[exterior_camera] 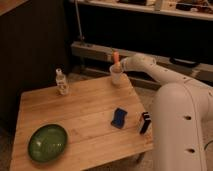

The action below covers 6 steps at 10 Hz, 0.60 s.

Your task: Place the pepper in the ceramic cup

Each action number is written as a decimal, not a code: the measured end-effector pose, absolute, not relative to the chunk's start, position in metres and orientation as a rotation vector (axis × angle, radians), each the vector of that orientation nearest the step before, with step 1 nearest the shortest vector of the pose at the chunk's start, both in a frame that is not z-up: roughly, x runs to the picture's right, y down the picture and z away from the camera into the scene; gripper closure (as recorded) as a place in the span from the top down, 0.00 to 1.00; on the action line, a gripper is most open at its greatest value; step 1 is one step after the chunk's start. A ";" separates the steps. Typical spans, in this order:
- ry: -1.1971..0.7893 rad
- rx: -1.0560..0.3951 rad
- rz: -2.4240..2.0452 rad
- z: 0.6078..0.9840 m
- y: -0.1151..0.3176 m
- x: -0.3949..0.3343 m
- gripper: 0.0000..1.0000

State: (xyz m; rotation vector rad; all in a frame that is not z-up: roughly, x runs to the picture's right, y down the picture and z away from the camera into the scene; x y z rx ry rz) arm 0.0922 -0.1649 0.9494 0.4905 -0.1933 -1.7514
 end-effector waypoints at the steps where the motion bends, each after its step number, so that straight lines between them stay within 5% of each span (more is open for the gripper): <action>1: -0.189 0.489 -1.746 0.950 -0.165 0.093 0.51; 3: -0.181 0.492 -1.741 0.948 -0.166 0.094 0.73; 6: -0.171 0.490 -1.744 0.945 -0.166 0.093 0.80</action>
